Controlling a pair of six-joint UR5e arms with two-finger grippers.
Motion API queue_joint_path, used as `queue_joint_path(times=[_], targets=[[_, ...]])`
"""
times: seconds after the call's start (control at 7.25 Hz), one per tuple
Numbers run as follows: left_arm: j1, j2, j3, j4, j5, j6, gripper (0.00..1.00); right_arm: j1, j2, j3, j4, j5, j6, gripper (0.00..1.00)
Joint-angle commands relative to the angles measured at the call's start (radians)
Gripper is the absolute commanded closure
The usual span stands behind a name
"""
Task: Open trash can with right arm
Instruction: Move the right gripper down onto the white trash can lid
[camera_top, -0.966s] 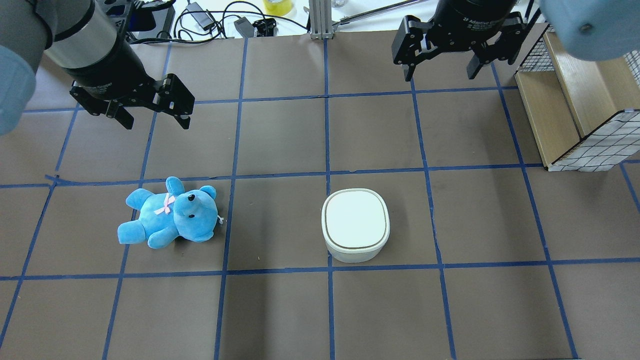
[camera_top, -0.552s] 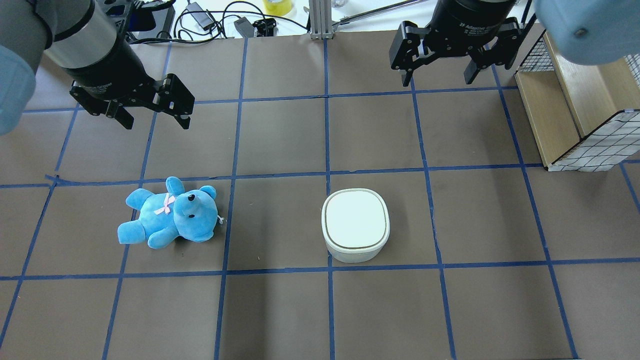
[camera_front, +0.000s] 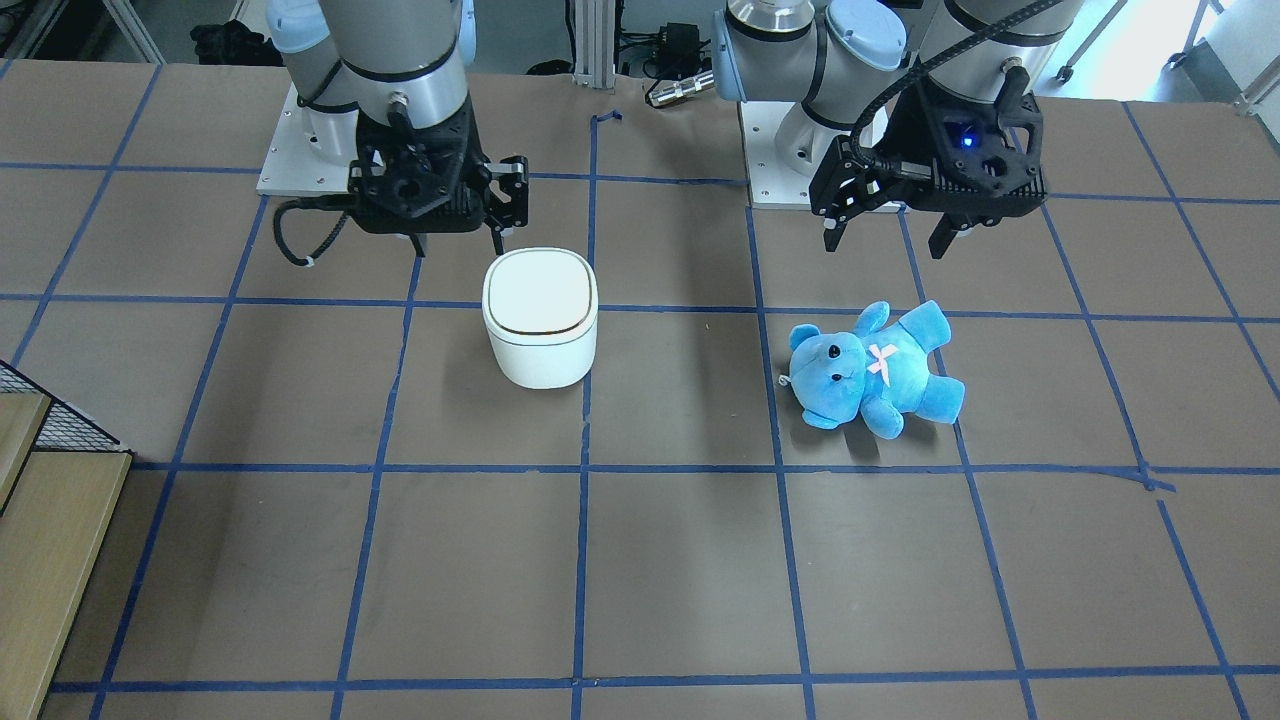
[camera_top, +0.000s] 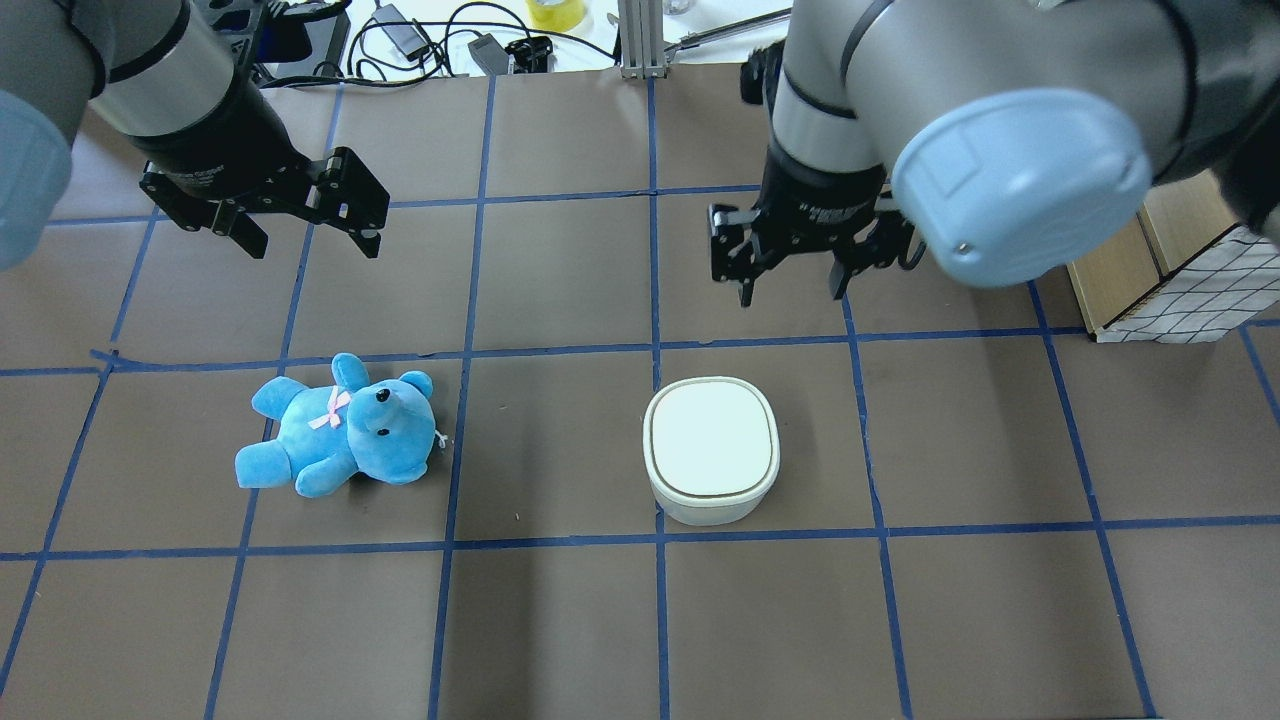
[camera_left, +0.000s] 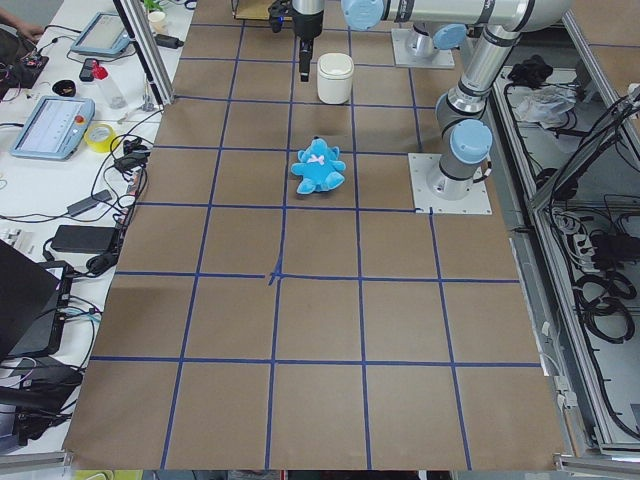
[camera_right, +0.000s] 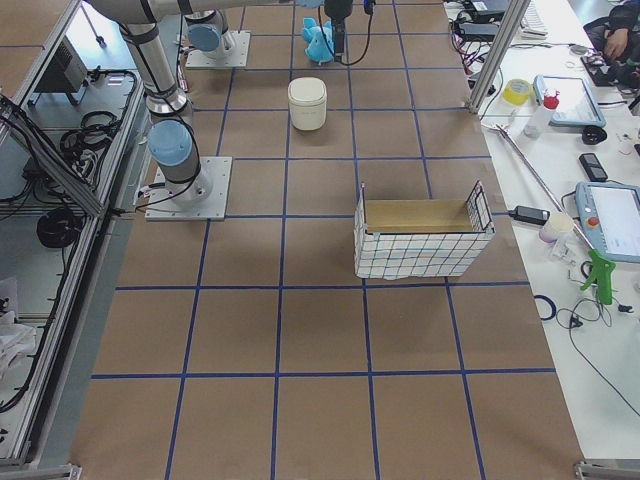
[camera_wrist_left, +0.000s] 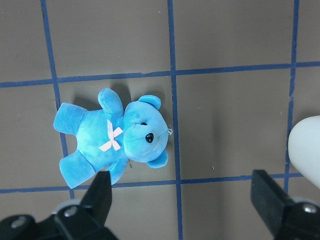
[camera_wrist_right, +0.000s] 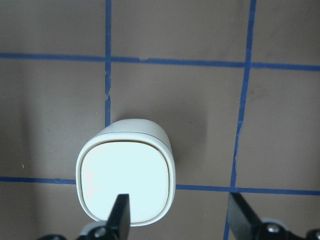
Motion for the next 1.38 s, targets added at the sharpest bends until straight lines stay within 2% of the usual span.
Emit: queue_joint_path(times=[0.0,0.14,0.55,0.97,1.1,1.24], targets=[[0.000,0.000,0.000,0.000,0.000,0.000,0.00,0.027,0.015,0.123,-0.095,0.005,0.015,0.95],[0.000,0.000,0.000,0.000,0.000,0.000,0.00,0.031,0.047,0.163,-0.137,0.005,0.032,1.00],[0.000,0.000,0.000,0.000,0.000,0.000,0.00,0.099,0.058,0.251,-0.237,-0.008,0.127,1.00],[0.000,0.000,0.000,0.000,0.000,0.000,0.00,0.104,0.071,0.303,-0.302,-0.007,0.133,1.00],[0.000,0.000,0.000,0.000,0.000,0.000,0.00,0.104,0.064,0.285,-0.307,-0.010,0.132,0.75],[0.000,0.000,0.000,0.000,0.000,0.000,0.00,0.102,0.043,0.263,-0.304,0.002,0.144,0.01]])
